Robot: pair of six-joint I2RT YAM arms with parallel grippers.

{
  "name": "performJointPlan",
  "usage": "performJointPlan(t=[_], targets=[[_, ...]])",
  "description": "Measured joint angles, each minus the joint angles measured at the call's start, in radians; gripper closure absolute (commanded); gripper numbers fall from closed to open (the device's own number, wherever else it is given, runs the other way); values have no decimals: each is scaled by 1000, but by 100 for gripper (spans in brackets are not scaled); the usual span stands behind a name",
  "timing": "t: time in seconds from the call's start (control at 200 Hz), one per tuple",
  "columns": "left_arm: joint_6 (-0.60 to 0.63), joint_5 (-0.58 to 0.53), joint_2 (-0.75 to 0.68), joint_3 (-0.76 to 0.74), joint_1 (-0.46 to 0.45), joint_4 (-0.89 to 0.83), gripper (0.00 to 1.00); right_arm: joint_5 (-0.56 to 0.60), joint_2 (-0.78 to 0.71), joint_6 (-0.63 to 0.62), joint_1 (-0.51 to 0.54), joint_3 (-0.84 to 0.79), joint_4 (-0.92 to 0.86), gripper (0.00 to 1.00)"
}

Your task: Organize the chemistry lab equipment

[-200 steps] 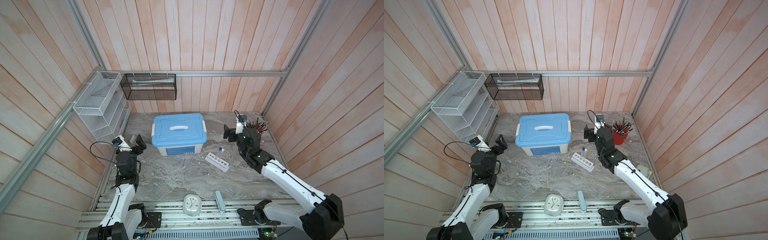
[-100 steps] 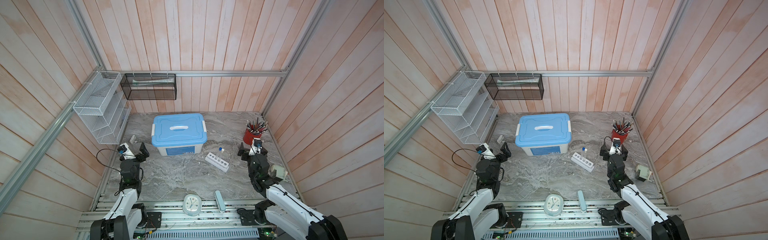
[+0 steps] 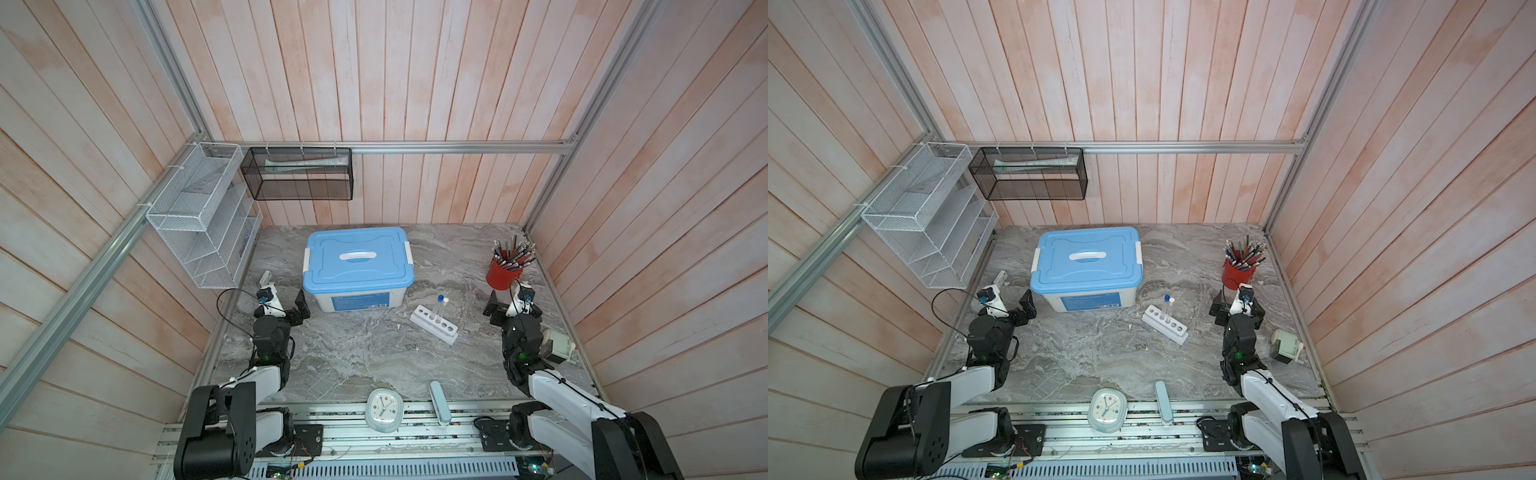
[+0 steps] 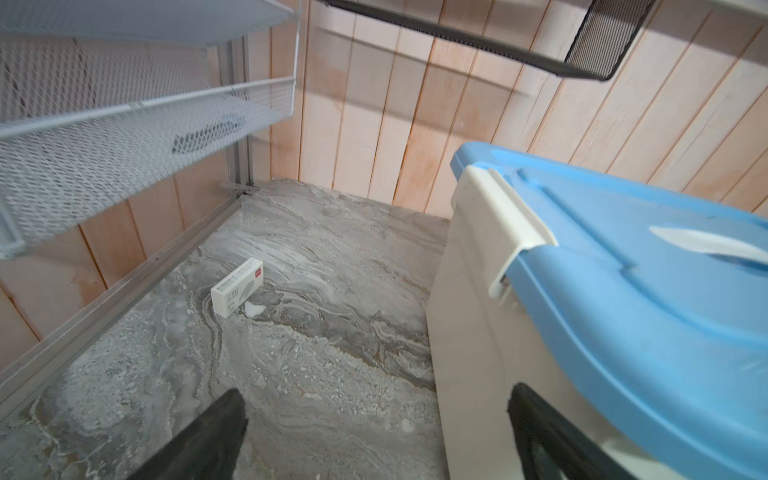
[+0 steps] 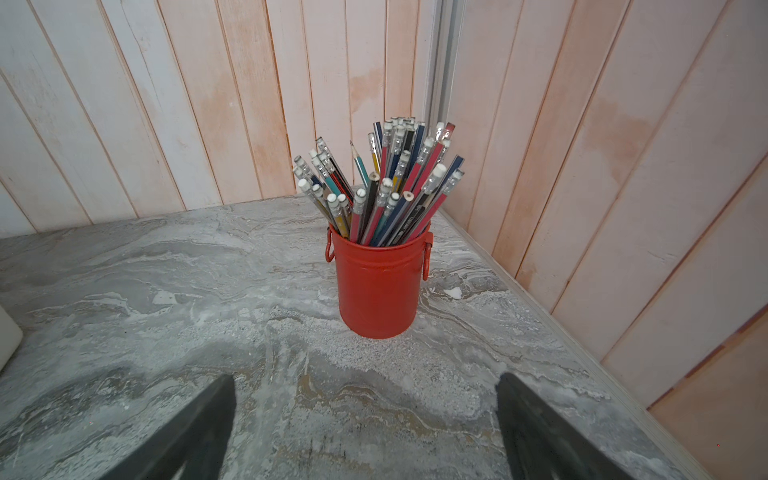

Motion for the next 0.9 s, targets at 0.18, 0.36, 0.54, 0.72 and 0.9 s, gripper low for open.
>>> performJointPlan(t=[0.18,0.36,0.54,0.72,0.9], targets=[[42,15,23,3,-5,14,0,-29,137,2,-32,-31,143,2],[73,16,85,13,-5,90,0,-68,249,3,-61,-17,215,2],[98,23,263,31,-5,186,0,-112,246,12,-87,-5,225,2],[111,26,269,62,-5,192,0,-125,235,22,-113,-5,226,2],[115,26,269,66,-5,192,0,-126,253,-2,-149,-4,269,3]])
